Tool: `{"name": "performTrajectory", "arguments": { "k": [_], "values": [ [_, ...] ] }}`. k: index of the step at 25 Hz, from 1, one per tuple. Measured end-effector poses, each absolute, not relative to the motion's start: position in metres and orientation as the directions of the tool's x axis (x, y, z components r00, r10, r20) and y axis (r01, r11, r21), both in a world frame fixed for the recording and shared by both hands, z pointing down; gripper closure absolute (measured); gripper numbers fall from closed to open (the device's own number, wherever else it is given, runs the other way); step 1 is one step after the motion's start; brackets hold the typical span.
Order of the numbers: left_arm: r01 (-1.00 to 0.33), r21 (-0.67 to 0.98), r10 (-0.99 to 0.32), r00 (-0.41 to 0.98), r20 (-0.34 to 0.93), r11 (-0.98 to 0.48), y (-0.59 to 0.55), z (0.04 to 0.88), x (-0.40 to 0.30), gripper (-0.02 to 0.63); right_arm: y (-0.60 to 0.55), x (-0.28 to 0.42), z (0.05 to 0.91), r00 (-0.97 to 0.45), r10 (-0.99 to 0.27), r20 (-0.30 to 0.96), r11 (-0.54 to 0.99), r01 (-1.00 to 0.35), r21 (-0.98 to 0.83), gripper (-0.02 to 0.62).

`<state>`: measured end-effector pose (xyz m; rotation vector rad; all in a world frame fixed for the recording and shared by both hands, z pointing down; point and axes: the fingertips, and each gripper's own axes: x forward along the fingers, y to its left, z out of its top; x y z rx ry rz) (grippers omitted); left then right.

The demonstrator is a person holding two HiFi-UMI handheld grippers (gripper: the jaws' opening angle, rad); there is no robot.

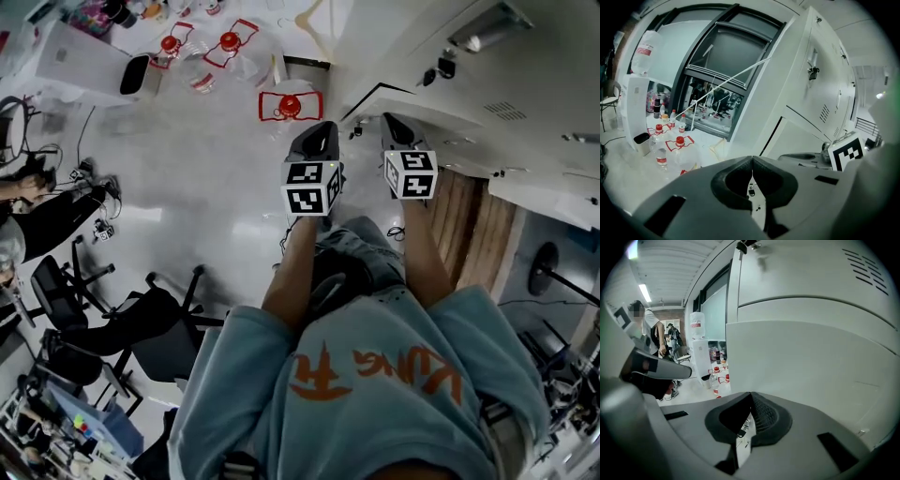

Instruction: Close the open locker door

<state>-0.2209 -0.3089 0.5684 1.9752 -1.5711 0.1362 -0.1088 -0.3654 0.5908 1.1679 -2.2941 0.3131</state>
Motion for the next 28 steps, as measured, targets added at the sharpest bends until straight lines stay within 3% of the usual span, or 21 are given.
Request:
{"name": "performTrajectory", "arguments": {
  "k": [19,28],
  "values": [
    [-0.916,0.303,-0.880,0.357,0.314,-0.264,-0.364,0.504,-0.201,0.586,-0.390,-0.093,0.572,-0.435,-0.704,0.562,0.569,-0.818,0.079,0.597],
    [-0.922,0.271,-0.901,0.347,0.260,-0.277,-0.373,0.470,-0.201,0.586,-0.388,-0.086,0.532,-0.515,-0.707,0.485,0.613,-0.788,0.058,0.597]
  ]
}}
